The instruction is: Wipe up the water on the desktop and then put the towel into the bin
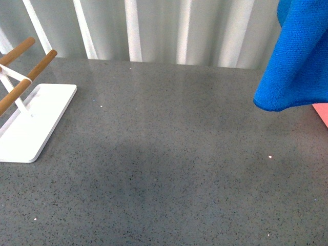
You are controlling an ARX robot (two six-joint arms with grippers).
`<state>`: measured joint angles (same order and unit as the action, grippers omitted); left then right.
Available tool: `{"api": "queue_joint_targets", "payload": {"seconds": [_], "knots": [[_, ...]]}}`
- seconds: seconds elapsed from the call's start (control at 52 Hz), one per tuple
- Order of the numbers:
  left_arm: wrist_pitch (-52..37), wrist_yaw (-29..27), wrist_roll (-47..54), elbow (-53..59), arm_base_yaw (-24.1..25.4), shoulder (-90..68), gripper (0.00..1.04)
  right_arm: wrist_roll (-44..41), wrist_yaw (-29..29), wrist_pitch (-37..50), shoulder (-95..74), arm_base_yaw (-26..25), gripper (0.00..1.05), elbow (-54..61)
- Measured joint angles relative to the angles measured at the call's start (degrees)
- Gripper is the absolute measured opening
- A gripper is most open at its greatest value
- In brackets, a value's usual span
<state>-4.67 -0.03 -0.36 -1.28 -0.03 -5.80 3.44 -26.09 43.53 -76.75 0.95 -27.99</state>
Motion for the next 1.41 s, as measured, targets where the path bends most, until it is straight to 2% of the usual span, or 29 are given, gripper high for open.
{"api": "queue_joint_targets", "payload": {"seconds": [0.077, 0.481, 0.635, 0.751, 0.885, 0.943, 1.078, 1.405], "knots": [[4.3, 0.1, 0.0, 0.0, 0.0, 5.0, 0.03, 0.0, 0.1, -0.1, 0.0, 0.3, 0.04, 0.0], [4.6, 0.0, 0.0, 0.0, 0.0, 5.6, 0.04, -0.6, 2.4, -2.1, -1.1, 1.4, 0.04, 0.0], [4.6, 0.0, 0.0, 0.0, 0.0, 5.6, 0.28, -1.2, 3.9, -5.2, -4.7, 2.4, 0.04, -0.6], [4.6, 0.0, 0.0, 0.0, 0.0, 5.6, 0.52, -4.0, 8.9, -12.8, -12.2, 3.5, 0.04, -4.3], [4.6, 0.0, 0.0, 0.0, 0.0, 5.6, 0.70, -8.5, 15.2, -18.4, -19.5, 4.1, 0.04, -7.7], [4.6, 0.0, 0.0, 0.0, 0.0, 5.6, 0.80, -11.7, 18.8, -19.5, -23.5, 4.1, 0.04, -9.0], [4.6, 0.0, 0.0, 0.0, 0.0, 5.6, 0.99, -14.1, 19.6, -21.2, -28.4, 4.3, 0.04, -11.4], [4.6, 0.0, 0.1, 0.0, 0.0, 5.6, 0.98, -16.7, 21.0, -18.3, -35.0, 7.1, 0.04, -11.7]]}}
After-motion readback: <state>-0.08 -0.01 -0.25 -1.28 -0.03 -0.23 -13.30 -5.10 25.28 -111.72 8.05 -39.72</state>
